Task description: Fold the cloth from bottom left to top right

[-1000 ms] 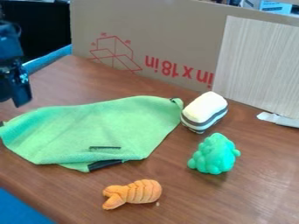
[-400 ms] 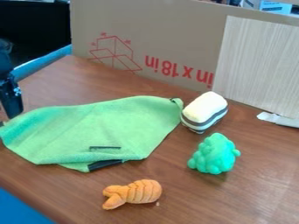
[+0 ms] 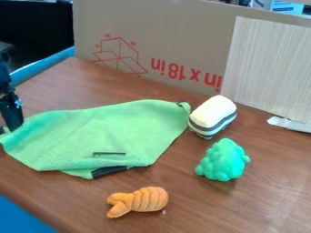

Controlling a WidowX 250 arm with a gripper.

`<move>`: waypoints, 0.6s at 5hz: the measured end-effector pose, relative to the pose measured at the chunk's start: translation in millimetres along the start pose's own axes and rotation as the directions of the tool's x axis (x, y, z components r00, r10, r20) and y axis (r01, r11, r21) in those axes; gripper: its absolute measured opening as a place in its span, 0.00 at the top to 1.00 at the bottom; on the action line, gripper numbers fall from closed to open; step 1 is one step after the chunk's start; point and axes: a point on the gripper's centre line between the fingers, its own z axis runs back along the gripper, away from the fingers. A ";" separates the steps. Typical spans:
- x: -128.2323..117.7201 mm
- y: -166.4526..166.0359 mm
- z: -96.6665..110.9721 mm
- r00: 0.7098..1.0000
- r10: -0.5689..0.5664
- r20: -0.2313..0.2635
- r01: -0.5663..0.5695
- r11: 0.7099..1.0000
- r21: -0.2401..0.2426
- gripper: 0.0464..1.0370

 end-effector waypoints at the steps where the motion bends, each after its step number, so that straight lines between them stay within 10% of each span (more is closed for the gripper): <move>1: -2.8 1.2 -7.0 1.000 0.025 -0.010 -0.025 0.999 -0.024 0.04; 2: -3.0 0.0 -12.7 0.999 0.046 -0.009 -0.046 0.998 -0.033 0.06; 3: -5.0 1.2 -18.0 0.997 0.083 -0.009 -0.083 0.995 -0.059 0.34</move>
